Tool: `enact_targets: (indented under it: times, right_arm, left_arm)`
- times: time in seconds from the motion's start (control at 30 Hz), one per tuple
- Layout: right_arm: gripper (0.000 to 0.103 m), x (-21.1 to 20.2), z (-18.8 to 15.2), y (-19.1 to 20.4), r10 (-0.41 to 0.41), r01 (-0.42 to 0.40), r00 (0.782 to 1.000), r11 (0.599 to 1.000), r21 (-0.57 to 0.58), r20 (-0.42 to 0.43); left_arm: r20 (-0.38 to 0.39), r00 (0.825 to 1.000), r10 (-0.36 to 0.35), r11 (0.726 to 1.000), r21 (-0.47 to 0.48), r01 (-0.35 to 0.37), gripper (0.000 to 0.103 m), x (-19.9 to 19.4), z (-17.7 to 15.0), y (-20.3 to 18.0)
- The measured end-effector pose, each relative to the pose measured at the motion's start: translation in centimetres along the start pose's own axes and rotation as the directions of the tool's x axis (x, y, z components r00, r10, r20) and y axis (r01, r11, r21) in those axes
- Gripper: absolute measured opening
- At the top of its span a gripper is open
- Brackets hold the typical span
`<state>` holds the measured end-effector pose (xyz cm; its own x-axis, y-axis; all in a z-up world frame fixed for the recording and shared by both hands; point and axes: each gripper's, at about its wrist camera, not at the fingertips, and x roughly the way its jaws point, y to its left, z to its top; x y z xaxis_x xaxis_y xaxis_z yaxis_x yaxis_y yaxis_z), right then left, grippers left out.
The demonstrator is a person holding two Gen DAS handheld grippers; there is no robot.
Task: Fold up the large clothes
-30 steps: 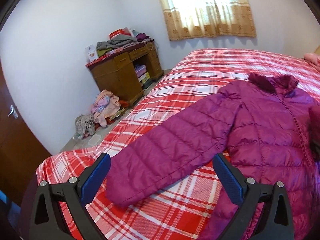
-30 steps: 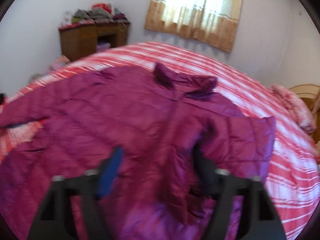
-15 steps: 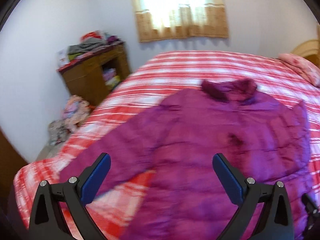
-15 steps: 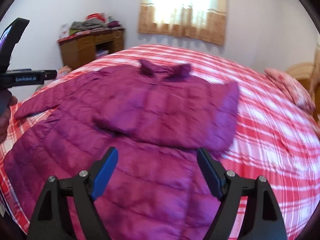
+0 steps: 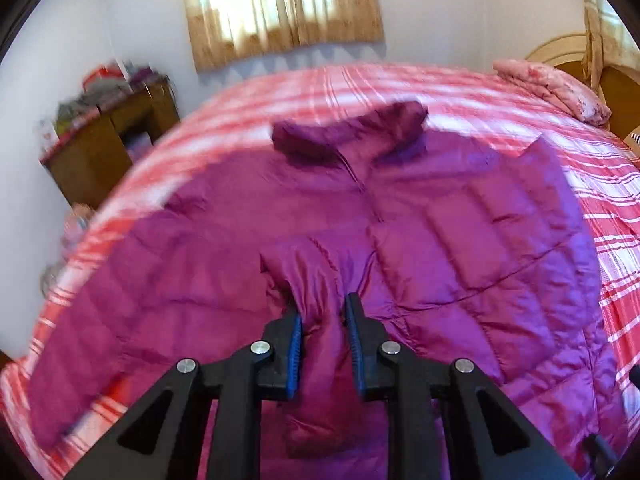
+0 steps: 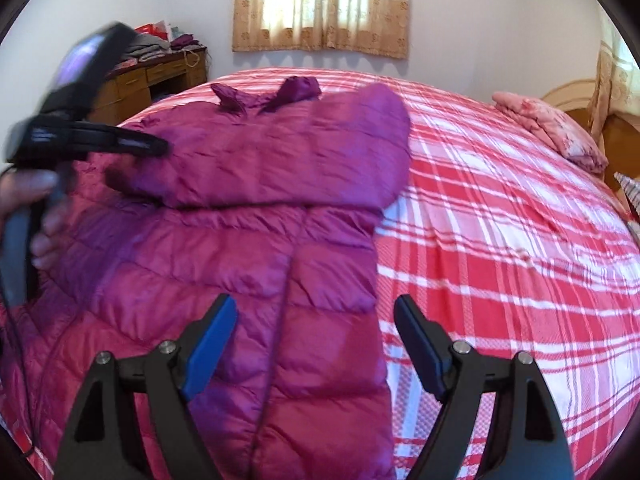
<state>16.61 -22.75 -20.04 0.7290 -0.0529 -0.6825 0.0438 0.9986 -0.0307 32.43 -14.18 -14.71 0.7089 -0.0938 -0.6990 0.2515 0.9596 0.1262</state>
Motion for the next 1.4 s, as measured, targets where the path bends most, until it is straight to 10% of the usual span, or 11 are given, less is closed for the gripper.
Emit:
enact_targets:
  times: [0.2,0.33,0.63,0.9,1.2,1.4]
  right_arm:
    - [0.083,0.3,-0.2,-0.5,0.01,-0.01,1.0,1.0,0.015,-0.006]
    - [0.083,0.9,-0.2,-0.4,0.026,-0.026,0.999,1.0,0.004,-0.034]
    - [0.067,-3.5,3.8,-4.4,0.144,-0.146,0.989,0.988,0.06,0.029]
    - [0.059,3.7,13.4,-7.8,-0.096,0.07,0.986,0.98,0.188,0.132]
    - [0.059,13.0,12.4,-2.6,-0.027,0.029,0.999,0.994,0.104,-0.017]
    - [0.059,12.5,11.6,-2.5,-0.001,0.004,1.0,0.995,0.095,-0.029]
  left_arm:
    - [0.081,0.987,0.139,0.988,0.055,-0.144,0.021,-2.3,-1.0,2.7]
    - [0.006,0.972,0.236,0.966,0.106,-0.235,0.056,0.8,-2.1,1.9]
    - [0.122,0.902,0.415,0.91,-0.037,-0.414,0.084,-1.8,-0.9,5.7]
    - [0.189,0.926,0.326,0.944,-0.02,-0.328,0.086,2.2,1.4,3.3]
    - [-0.064,0.962,0.265,0.955,-0.122,-0.271,0.087,8.0,-0.4,5.9]
    - [-0.075,0.958,0.277,0.951,-0.123,-0.284,0.091,8.0,-1.2,5.8]
